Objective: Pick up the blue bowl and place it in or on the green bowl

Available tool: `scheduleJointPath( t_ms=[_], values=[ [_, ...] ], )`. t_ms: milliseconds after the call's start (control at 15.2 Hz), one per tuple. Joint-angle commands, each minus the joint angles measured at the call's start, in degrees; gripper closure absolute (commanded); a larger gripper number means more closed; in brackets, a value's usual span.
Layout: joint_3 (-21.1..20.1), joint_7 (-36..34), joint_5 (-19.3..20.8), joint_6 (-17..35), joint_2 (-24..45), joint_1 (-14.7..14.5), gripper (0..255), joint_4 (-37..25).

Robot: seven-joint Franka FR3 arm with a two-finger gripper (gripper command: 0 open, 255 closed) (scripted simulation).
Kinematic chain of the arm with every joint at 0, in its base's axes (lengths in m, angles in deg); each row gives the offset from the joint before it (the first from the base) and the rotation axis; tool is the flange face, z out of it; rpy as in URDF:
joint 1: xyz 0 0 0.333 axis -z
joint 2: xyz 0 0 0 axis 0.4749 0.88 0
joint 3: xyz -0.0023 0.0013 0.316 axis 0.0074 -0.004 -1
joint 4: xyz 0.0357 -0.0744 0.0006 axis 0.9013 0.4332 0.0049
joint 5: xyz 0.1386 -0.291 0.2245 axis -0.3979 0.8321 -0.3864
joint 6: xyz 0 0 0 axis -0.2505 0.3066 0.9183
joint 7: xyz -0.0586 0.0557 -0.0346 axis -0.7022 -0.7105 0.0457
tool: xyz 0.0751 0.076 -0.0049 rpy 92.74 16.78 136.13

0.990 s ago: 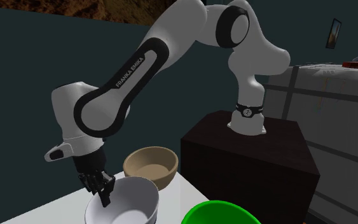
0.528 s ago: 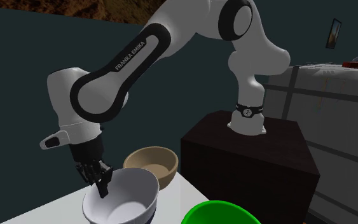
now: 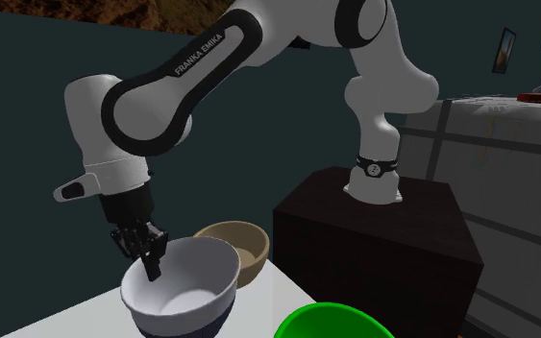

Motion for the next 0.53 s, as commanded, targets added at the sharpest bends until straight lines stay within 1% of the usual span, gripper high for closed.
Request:
scheduleJointPath(
  t_ms=[0, 462],
  values=[
    [0.3, -0.4, 0.4, -0.9, -1.1, -0.3, 255, 0.1],
    [1.2, -1.5, 1.6, -3.9, -4.5, -0.8, 255, 0.3]
  ],
)
